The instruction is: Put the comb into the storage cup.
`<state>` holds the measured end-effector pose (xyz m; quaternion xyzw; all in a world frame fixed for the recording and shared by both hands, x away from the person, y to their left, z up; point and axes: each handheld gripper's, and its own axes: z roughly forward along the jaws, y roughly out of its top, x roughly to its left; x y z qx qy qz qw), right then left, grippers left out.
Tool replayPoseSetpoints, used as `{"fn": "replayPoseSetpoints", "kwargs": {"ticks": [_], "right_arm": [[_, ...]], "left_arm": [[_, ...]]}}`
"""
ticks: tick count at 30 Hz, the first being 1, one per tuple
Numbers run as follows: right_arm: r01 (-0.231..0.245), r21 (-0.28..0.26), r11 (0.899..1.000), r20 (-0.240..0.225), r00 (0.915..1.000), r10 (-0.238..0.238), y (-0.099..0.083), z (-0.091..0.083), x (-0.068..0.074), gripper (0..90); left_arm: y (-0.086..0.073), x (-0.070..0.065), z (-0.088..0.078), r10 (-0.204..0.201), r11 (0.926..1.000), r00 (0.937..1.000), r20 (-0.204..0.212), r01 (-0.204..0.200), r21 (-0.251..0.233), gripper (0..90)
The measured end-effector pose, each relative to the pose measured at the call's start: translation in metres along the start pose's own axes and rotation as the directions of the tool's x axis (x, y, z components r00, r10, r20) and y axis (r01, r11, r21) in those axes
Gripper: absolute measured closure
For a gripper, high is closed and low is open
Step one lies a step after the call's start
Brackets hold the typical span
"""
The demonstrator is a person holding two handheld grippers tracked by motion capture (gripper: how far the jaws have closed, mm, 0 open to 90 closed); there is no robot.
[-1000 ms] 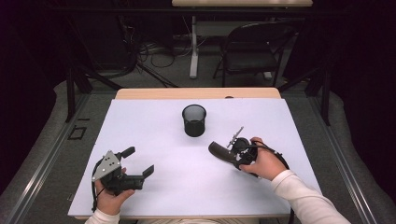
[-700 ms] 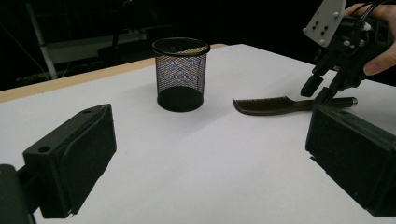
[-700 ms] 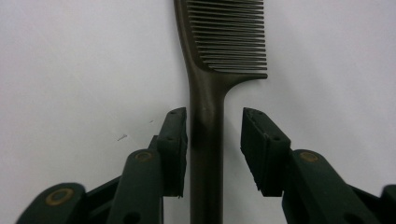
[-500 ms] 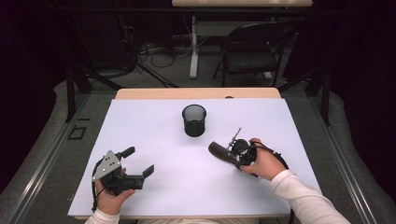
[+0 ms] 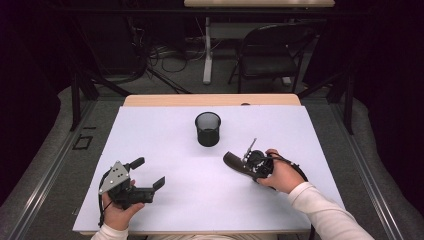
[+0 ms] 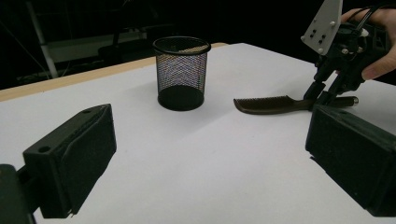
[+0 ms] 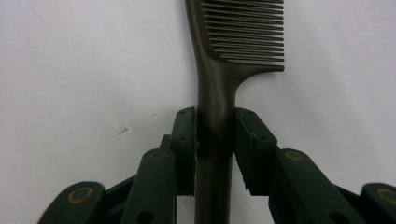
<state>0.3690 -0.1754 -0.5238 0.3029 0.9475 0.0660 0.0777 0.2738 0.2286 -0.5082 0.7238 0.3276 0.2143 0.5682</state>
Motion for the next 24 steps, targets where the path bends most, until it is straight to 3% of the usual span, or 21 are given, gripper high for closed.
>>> {"fn": "replayPoseSetpoints", "kwargs": {"ticks": [24], "right_arm": [[-0.005, -0.004, 1.0, -0.002, 1.0, 0.005, -0.0007, 0.0018, -0.0004, 72.3]], "left_arm": [[-0.0002, 0.0, 0.0002, 0.001, 1.0, 1.0, -0.001, -0.001, 0.002, 1.9]]}}
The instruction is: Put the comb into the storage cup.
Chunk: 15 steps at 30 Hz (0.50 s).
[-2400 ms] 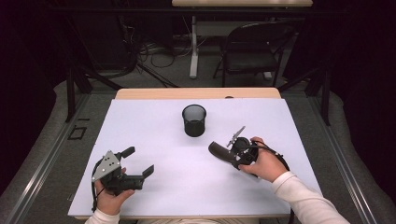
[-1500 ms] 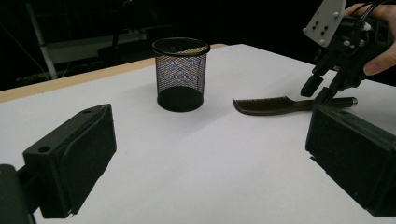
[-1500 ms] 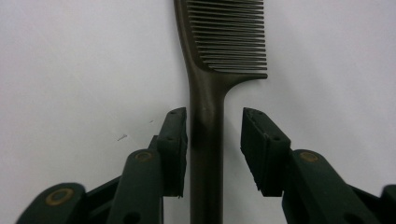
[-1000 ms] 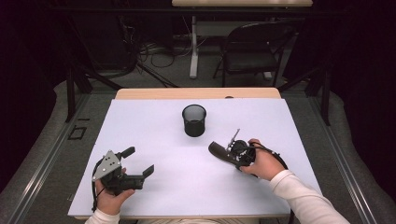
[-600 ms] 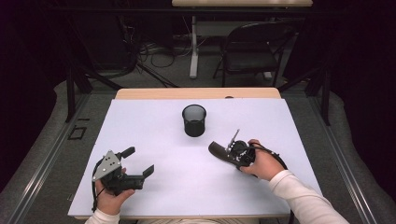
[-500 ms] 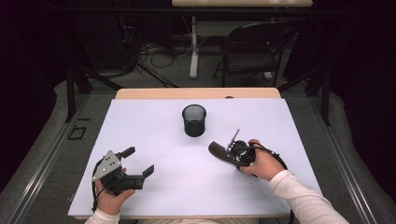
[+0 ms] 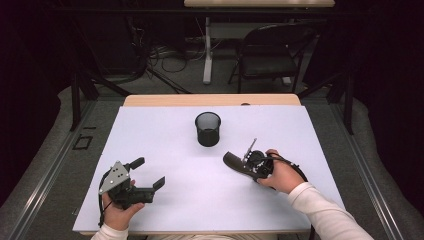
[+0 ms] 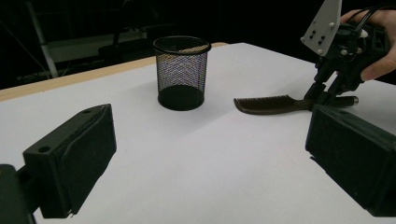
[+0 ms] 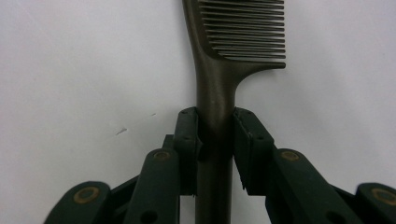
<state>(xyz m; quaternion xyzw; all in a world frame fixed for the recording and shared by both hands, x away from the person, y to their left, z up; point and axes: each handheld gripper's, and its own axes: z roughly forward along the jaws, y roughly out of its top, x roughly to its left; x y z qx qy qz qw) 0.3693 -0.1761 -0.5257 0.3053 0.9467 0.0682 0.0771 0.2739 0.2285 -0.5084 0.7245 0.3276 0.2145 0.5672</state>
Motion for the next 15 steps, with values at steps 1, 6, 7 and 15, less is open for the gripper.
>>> {"fn": "replayPoseSetpoints", "kwargs": {"ticks": [1, 6, 7, 15], "right_arm": [[0.0, 0.005, 1.0, 0.0, 1.0, 0.0, 0.0001, -0.0004, -0.0001, 72.3], [-0.006, -0.002, 1.0, 0.0, 1.0, 0.006, 0.0, 0.0002, 0.0003, 72.4], [-0.004, 0.0, 1.0, 0.001, 1.0, 0.004, 0.0001, -0.0001, 0.0004, 72.4], [-0.004, -0.008, 1.0, 0.004, 1.0, 0.004, -0.0007, -0.0001, 0.0006, 72.5]], "left_arm": [[0.0, 0.0, 0.0, 0.0, 1.0, 1.0, 0.0, 0.0, 0.0, 1.9], [0.0, 0.0002, 0.0, 0.0, 1.0, 1.0, 0.0, 0.0, 0.0, 1.9], [-0.0001, 0.0001, 0.0, -0.001, 1.0, 1.0, -0.001, 0.001, 0.0, 1.9], [-0.0001, 0.0002, 0.0, -0.002, 1.0, 1.0, -0.001, 0.002, 0.0, 1.9]]}}
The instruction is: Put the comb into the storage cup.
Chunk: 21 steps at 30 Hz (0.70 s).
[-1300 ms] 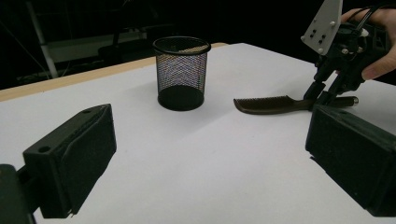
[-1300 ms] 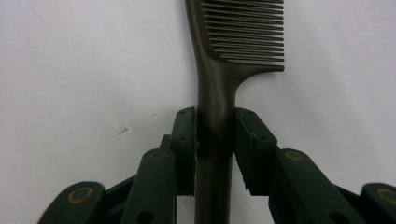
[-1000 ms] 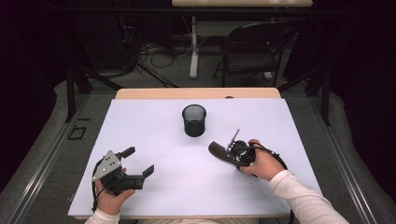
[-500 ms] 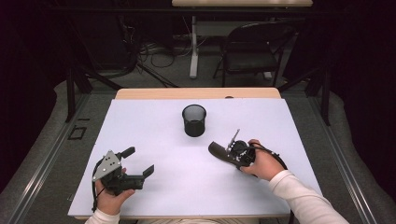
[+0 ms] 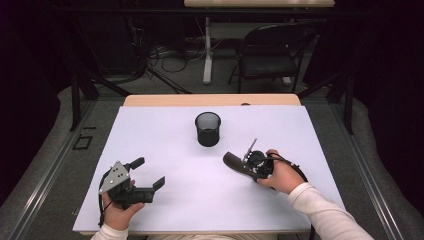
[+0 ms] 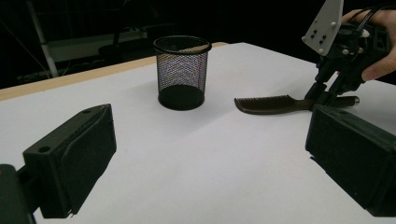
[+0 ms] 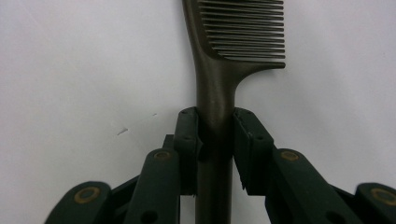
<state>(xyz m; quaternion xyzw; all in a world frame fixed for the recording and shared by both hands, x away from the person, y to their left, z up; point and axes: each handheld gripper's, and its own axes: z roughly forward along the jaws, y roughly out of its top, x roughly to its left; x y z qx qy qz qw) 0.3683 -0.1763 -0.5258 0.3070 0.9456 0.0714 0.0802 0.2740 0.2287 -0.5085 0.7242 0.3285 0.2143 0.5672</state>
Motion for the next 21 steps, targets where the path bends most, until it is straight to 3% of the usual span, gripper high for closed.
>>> {"fn": "replayPoseSetpoints", "kwargs": {"ticks": [6, 21], "right_arm": [[0.001, 0.005, 1.0, -0.004, 1.0, -0.001, 0.0, -0.002, 0.0, 72.5], [-0.017, -0.057, 0.998, -0.003, 0.9998, 0.017, -0.003, -0.011, -0.001, 72.6]], "left_arm": [[0.0, 0.0, 0.0, -0.002, 1.0, 1.0, 0.001, 0.002, 0.001, 1.9], [0.0, 0.0, 0.0, -0.001, 1.0, 1.0, 0.0, 0.001, 0.003, 1.9]]}}
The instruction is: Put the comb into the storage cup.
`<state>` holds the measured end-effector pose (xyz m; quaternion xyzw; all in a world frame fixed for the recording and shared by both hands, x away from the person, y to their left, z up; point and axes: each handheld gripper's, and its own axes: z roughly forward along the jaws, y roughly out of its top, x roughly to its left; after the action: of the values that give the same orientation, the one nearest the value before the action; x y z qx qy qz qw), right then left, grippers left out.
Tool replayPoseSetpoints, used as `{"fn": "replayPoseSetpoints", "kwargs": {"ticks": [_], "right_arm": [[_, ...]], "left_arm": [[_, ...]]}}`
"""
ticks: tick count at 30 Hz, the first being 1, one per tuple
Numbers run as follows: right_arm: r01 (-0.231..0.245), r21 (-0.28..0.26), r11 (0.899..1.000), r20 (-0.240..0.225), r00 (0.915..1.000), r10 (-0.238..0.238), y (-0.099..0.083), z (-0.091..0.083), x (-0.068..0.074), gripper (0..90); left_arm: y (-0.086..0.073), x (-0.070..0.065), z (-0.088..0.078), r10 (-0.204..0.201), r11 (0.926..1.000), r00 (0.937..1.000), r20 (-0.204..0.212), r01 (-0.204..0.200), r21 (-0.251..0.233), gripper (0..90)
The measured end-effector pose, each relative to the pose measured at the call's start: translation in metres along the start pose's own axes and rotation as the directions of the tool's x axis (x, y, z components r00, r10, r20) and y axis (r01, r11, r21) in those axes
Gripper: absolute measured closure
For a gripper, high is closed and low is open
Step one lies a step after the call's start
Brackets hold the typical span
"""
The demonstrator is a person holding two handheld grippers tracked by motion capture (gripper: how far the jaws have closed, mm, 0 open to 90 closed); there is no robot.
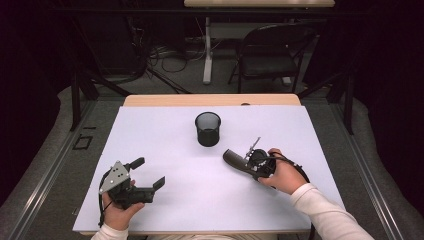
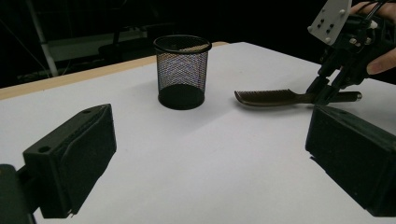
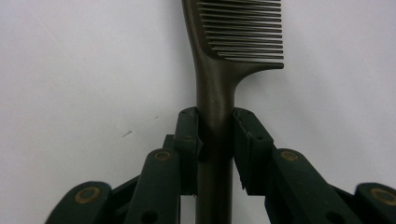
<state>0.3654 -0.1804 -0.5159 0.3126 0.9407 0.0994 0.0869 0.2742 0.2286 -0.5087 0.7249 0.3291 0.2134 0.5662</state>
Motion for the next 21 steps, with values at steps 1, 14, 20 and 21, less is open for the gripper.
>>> {"fn": "replayPoseSetpoints", "kwargs": {"ticks": [1, 14, 20, 21], "right_arm": [[-0.006, -0.008, 1.0, -0.001, 1.0, 0.006, 0.0, 0.0, 0.0, 72.6], [-0.019, -0.071, 0.997, 0.006, 0.9998, 0.019, 0.0, -0.01, 0.004, 72.6], [-0.019, -0.095, 0.995, 0.004, 0.9998, 0.02, 0.001, -0.014, 0.006, 72.6], [-0.021, -0.1, 0.995, 0.001, 0.9998, 0.021, 0.001, -0.015, 0.007, 72.6]], "left_arm": [[0.0, 0.0, 0.0, -0.001, 1.0, 1.0, 0.0, 0.001, 0.0, 1.9], [0.0, 0.0, 0.0, 0.001, 1.0, 1.0, -0.001, -0.001, -0.001, 1.9], [0.0, 0.0, 0.0, 0.001, 1.0, 1.0, -0.001, -0.001, 0.0, 1.9], [0.0, 0.0, 0.0, 0.002, 1.0, 1.0, 0.0, -0.002, 0.001, 1.9]]}}
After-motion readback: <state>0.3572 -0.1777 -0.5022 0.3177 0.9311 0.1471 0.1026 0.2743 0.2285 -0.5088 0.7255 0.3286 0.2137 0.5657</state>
